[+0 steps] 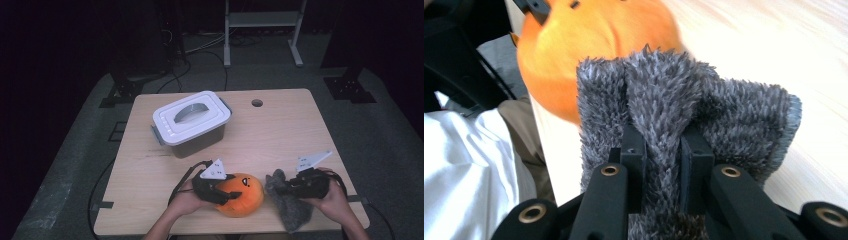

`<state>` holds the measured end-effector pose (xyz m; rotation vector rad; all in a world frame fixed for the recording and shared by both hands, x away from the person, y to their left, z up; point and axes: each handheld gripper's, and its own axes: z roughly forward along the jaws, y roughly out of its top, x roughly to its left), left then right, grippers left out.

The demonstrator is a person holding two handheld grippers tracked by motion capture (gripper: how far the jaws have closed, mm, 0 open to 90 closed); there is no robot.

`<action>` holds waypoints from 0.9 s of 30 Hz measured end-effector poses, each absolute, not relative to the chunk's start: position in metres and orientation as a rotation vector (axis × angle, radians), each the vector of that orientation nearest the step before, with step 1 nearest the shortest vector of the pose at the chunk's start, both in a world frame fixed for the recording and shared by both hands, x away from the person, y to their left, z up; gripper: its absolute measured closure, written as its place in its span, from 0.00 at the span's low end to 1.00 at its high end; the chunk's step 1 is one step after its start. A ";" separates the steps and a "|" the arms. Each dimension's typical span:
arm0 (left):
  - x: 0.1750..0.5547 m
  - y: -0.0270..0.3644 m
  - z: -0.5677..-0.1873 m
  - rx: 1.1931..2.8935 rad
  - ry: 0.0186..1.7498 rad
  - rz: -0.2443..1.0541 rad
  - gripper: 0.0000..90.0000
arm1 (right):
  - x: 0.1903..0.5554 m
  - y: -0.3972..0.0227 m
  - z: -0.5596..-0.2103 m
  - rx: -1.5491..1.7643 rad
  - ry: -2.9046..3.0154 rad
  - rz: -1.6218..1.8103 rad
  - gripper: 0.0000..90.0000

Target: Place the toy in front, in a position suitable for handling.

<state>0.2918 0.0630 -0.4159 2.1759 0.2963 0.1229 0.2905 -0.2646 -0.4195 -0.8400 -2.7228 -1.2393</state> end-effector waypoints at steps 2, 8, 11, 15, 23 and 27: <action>0.290 0.062 -0.413 2.171 0.288 0.136 0.52 | 0.288 -0.277 -0.416 -0.883 -2.732 -1.248 0.84; 0.291 0.068 -0.402 2.149 0.317 0.242 0.56 | 0.282 -0.317 -0.404 -1.043 -2.766 -1.257 0.84; 0.292 0.070 -0.402 2.154 0.334 0.259 0.56 | 0.282 -0.330 -0.402 -1.119 -2.805 -1.229 0.84; 0.291 0.066 -0.405 2.162 0.333 0.248 0.53 | 0.284 -0.339 -0.406 -1.199 -2.864 -1.143 0.84; 0.291 0.064 -0.406 2.155 0.325 0.217 0.44 | 0.299 -0.324 -0.435 -1.204 -2.823 -1.081 0.83; 0.292 0.066 -0.404 2.141 0.311 0.192 0.42 | 0.305 -0.315 -0.443 -1.200 -2.770 -1.109 0.79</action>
